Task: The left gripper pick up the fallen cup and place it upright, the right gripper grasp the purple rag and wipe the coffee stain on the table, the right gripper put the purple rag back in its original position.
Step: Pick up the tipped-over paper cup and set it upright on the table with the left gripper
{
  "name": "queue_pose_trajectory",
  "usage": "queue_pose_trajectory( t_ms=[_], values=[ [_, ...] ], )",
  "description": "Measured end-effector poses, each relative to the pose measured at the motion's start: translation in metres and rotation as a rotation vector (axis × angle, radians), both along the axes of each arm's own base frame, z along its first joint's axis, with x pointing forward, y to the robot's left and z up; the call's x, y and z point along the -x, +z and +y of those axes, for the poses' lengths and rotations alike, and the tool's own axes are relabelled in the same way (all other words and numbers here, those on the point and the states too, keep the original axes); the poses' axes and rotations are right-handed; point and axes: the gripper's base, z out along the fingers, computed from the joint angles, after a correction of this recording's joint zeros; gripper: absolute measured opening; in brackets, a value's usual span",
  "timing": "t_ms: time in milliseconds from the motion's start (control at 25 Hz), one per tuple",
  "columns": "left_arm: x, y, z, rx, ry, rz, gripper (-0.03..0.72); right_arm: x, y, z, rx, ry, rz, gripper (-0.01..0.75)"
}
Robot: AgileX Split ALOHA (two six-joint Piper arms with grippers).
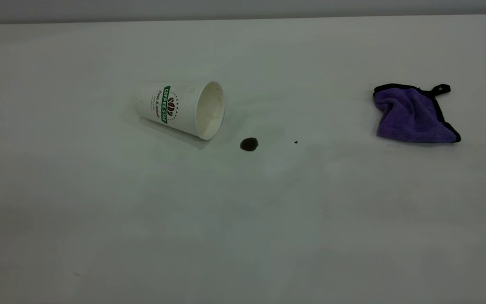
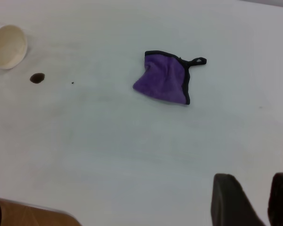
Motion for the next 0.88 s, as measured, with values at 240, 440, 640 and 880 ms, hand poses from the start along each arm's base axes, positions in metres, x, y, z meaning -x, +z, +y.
queue_pose_trajectory(
  t_ms=[240,440,640,880],
  values=[
    [0.0,0.0,0.0,0.0,0.0,0.002,0.241,0.0,0.0,0.0,0.0,0.0,0.0,0.238],
    [-0.015,0.01,0.005,0.011,0.079,0.046,0.241,0.0,0.0,0.0,0.0,0.0,0.0,0.238],
    [-0.058,0.038,0.007,0.018,0.111,0.107,0.249,0.0,0.0,0.0,0.0,0.0,0.0,0.238],
    [-0.135,0.066,0.006,-0.03,0.053,0.166,0.496,0.0,0.0,0.0,0.0,0.0,0.0,0.238]
  ],
)
